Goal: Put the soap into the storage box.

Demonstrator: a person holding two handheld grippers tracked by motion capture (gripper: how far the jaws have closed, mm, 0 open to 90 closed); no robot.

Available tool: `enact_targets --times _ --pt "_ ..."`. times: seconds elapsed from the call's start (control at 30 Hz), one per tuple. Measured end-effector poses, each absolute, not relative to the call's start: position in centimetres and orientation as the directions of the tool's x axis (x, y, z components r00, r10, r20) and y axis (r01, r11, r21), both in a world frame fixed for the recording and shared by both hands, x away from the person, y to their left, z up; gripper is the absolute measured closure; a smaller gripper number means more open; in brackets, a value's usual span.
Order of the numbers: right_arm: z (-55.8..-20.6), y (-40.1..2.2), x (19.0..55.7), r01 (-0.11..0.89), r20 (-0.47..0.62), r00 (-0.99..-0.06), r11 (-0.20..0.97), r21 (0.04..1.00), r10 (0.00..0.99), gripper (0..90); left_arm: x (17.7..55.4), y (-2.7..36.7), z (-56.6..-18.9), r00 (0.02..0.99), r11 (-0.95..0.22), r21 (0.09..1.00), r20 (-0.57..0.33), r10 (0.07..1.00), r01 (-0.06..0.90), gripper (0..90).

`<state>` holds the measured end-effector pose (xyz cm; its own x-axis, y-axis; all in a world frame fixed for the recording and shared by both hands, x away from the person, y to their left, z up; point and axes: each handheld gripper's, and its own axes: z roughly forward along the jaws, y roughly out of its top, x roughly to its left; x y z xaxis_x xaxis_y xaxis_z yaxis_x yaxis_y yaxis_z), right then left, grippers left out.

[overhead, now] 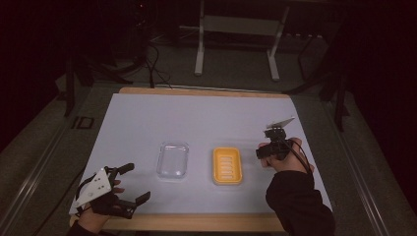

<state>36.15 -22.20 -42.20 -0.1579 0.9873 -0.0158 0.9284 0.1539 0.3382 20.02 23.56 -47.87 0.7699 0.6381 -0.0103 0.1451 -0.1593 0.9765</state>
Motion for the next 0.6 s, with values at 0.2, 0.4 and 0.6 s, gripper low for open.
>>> enact_targets --times 0.2,0.4,0.6 --pt "-40.9 -20.1 35.9 0.917 -0.015 -0.192 0.185 0.354 0.981 37.1 20.0 23.5 -47.8 0.764 -0.168 0.975 -0.002 0.646 0.144 0.2" --pt "-40.1 -17.7 35.5 0.905 -0.023 -0.227 0.220 0.364 0.974 37.0 19.9 23.4 -47.8 0.769 -0.171 0.976 0.004 0.639 0.138 0.2" --pt "-40.1 -15.2 35.1 0.898 0.006 -0.280 0.259 0.356 0.960 37.1 19.9 23.4 -47.7 0.771 -0.161 0.978 -0.002 0.637 0.136 0.2"
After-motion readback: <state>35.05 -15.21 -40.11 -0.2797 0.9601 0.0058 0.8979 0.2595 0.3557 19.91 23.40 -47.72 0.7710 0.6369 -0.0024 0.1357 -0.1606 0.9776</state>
